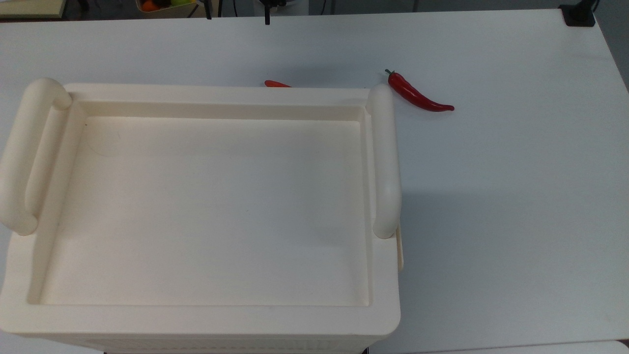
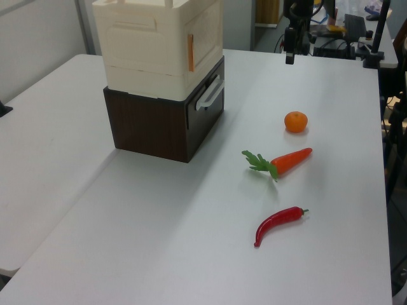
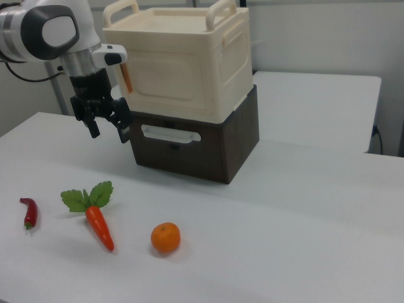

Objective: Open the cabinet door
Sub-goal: 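Move the gripper toward the cream cabinet's door edge, then lower the gripper and grasp the orange handle strip on the door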

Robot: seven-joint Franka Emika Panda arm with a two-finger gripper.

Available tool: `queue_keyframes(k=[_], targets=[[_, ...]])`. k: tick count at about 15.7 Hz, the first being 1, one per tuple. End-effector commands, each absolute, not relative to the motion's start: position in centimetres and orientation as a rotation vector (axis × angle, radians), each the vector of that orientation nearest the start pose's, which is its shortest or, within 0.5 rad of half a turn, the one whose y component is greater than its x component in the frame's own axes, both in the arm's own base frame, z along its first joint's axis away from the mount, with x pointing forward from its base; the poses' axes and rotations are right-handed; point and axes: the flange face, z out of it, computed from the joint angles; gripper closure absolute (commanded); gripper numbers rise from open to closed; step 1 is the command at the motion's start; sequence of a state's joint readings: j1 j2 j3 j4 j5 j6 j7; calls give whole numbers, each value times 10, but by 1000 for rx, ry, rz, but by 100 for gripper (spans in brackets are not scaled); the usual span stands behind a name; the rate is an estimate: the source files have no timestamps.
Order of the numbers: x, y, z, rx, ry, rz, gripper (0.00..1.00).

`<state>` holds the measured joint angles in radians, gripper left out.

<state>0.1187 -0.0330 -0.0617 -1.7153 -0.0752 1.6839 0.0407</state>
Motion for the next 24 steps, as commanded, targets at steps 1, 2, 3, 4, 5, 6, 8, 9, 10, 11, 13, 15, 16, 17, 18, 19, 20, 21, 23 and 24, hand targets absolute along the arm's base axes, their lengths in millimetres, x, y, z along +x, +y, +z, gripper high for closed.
queue_keyframes(k=[1, 2, 3, 4, 5, 6, 8, 9, 10, 11, 13, 15, 16, 17, 18, 19, 20, 21, 23, 24], targets=[[546, 14, 588, -3215, -32, 6, 0], [547, 14, 586, -3215, -25, 11, 0], [548, 14, 586, -3215, -25, 6, 0], [549, 15, 585, -3214, -30, 6, 0], [553, 14, 589, -3214, -29, -6, 0], [559, 15, 590, -3214, -26, -11, 0], [575, 19, 590, -3202, -16, -21, 0], [582, 23, 590, -3193, -12, -33, 0], [589, 29, 591, -3182, 4, -53, 0], [596, 33, 594, -3175, 39, -72, 0], [612, 39, 602, -3171, 82, -135, 0], [626, 58, 613, -3153, 64, -273, 0], [632, 72, 615, -3134, 70, -363, 0], [638, 79, 620, -3109, 97, -462, 0], [644, 87, 622, -3087, 118, -538, 0], [647, 97, 623, -3071, 114, -584, 0], [648, 109, 624, -3057, 91, -622, 0], [651, 118, 622, -3046, 69, -653, 0], [654, 136, 622, -3039, 12, -737, 0], [657, 144, 618, -3047, -14, -766, 0]])
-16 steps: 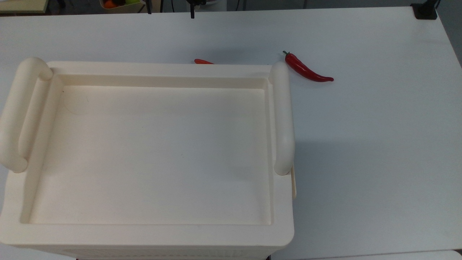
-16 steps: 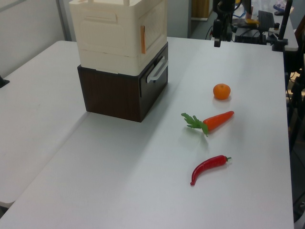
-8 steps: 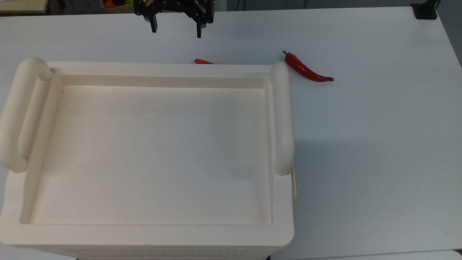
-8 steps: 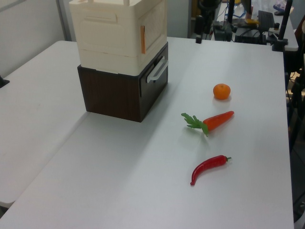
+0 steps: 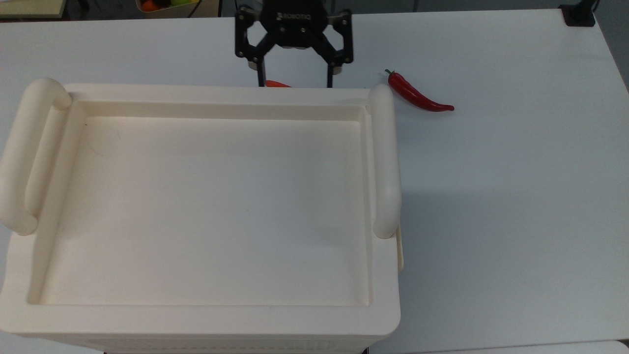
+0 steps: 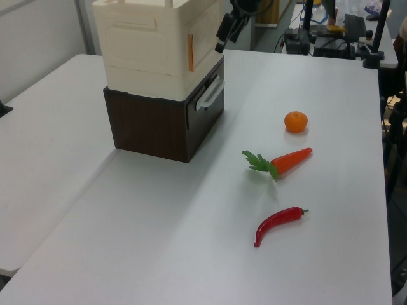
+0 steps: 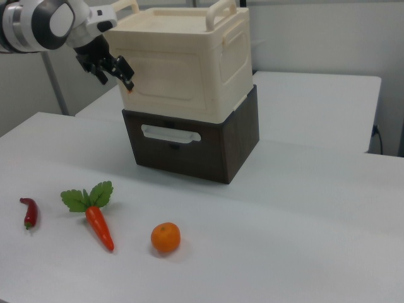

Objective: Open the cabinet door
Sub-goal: 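Lower the gripper and grasp the orange handle strip on the door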

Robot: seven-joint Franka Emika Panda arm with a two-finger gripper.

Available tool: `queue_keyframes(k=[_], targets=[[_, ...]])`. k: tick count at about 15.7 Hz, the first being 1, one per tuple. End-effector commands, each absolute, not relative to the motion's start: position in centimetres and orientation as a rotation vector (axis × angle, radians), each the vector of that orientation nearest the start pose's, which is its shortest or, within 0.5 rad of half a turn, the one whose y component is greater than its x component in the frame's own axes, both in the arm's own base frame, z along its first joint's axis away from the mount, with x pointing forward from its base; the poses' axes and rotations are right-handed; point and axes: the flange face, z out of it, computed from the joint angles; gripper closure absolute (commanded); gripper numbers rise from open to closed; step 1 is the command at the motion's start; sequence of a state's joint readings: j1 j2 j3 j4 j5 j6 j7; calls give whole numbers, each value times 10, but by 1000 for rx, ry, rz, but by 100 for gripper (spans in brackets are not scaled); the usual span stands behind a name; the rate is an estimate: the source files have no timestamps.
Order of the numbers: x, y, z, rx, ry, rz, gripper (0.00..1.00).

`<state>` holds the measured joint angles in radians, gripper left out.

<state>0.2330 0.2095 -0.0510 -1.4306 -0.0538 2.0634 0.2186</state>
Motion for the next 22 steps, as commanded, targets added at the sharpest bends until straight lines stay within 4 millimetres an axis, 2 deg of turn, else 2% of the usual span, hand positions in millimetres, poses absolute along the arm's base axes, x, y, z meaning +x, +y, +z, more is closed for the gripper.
queue_keyframes(k=[1, 6, 9, 11, 13, 16, 22], targets=[[660, 151, 615, -3051, -33, -805, 0], [678, 176, 592, -3069, 10, -998, 0], [681, 176, 593, -3037, 32, -1049, 5], [681, 175, 593, -3037, 35, -1048, 14], [681, 175, 593, -3035, 38, -1047, 32], [680, 174, 596, -3028, 44, -1045, 51], [676, 172, 601, -3028, 52, -1034, 64]])
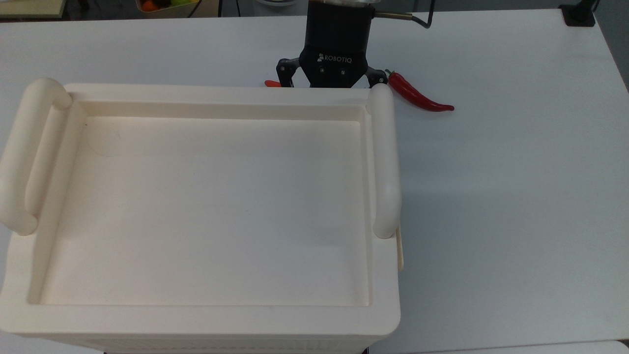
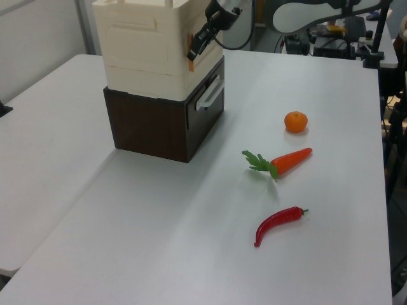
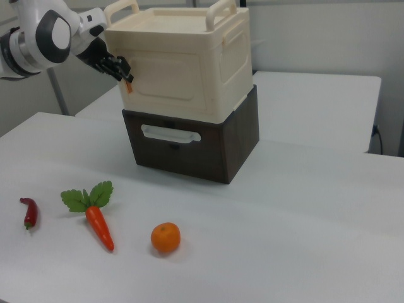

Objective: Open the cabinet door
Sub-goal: 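Lower the gripper and grasp the orange handle strip on the door, then pull the door edge outward, swinging the door open on its hinge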

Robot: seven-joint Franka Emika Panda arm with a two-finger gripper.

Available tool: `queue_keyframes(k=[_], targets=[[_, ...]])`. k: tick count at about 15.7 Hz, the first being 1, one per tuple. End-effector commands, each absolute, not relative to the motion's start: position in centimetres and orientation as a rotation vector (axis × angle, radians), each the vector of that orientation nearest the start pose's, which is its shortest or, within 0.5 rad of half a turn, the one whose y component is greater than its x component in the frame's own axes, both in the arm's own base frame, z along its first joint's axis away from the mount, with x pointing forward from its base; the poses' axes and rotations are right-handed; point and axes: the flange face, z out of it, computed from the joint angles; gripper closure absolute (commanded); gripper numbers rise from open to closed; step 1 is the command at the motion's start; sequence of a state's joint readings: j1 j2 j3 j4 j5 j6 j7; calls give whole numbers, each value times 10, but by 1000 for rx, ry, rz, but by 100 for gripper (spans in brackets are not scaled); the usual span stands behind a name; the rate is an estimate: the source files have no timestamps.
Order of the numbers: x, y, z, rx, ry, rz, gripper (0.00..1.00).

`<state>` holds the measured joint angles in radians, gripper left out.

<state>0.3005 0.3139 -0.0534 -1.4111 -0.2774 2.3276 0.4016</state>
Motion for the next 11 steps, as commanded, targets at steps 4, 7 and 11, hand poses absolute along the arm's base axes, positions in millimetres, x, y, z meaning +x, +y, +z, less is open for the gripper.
queue_keyframes(k=[4, 7, 11], targets=[[672, 170, 602, -3049, 59, -998, 85], [666, 169, 600, -3074, 63, -954, 87], [654, 170, 602, -3133, 77, -840, 86]])
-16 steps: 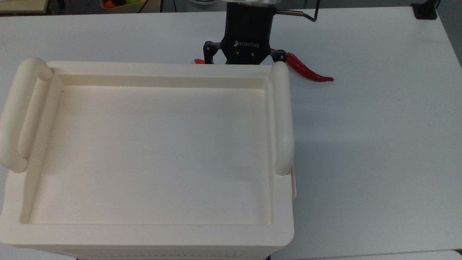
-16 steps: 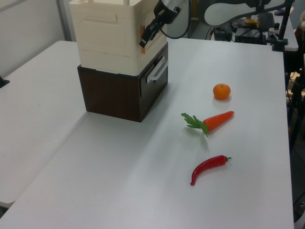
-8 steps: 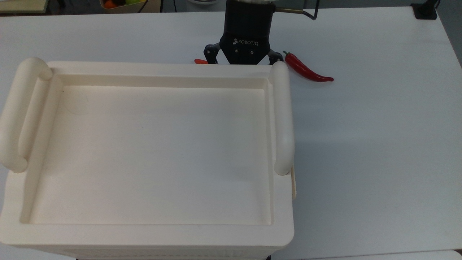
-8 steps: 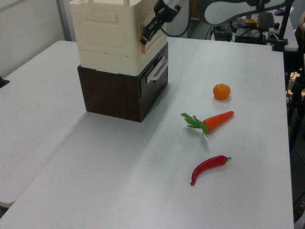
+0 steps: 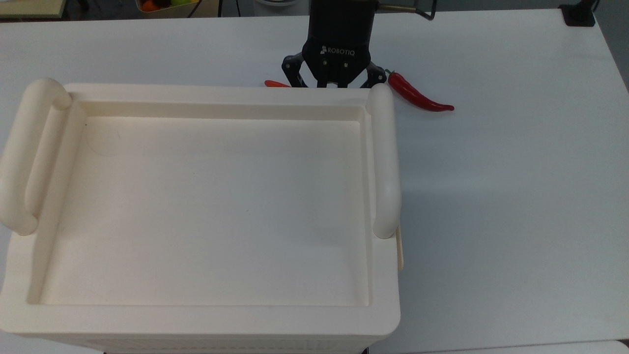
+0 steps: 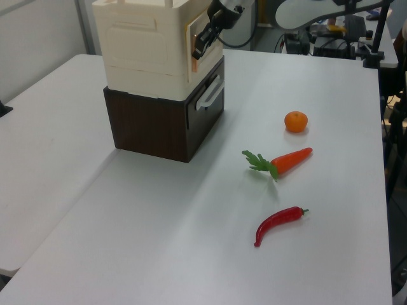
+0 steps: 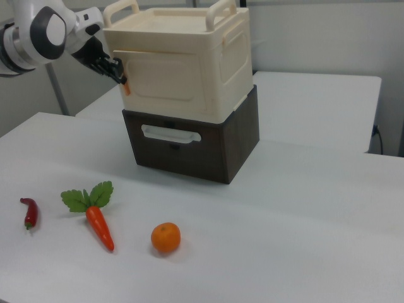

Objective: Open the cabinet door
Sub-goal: 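Pull the door edge outward, swinging the door open on its hinge, then continue swinging the door wide open with the gripper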

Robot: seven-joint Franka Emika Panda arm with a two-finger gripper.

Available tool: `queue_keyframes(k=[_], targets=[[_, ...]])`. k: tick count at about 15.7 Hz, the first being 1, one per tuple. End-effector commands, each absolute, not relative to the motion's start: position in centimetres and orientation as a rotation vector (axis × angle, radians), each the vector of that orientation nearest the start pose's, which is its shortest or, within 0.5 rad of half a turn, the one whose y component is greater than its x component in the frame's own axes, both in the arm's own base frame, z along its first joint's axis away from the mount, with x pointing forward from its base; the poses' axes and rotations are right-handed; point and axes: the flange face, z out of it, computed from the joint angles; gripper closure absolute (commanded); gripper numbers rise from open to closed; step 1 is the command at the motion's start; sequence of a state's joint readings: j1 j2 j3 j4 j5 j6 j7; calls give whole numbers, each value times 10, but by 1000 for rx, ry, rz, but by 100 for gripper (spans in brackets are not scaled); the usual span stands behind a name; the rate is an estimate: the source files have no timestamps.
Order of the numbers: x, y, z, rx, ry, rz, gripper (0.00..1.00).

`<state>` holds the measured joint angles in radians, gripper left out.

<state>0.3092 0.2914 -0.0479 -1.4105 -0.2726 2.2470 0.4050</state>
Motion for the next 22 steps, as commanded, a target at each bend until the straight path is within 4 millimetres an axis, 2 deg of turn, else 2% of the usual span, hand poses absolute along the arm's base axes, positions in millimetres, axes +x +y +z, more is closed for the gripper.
queue_keyframes(k=[1, 2, 3, 4, 5, 6, 8, 9, 12, 14, 17, 19, 21, 22], targets=[[652, 173, 601, -3135, 75, -825, 85], [649, 173, 603, -3142, 79, -811, 75], [647, 172, 603, -3154, 87, -785, 57], [644, 170, 604, -3169, 94, -755, 33], [640, 171, 605, -3178, 98, -719, 19], [636, 170, 611, -3167, 116, -692, 17], [627, 167, 629, -3124, 145, -676, 5], [621, 165, 639, -3118, 151, -680, 1], [609, 158, 665, -3098, 166, -722, 0], [609, 158, 694, -3053, 176, -816, 0], [613, 166, 711, -2983, 161, -940, 0], [620, 172, 713, -2922, 142, -1034, 0], [631, 178, 705, -2891, 120, -1084, 0], [637, 187, 694, -2880, 95, -1096, 0]])
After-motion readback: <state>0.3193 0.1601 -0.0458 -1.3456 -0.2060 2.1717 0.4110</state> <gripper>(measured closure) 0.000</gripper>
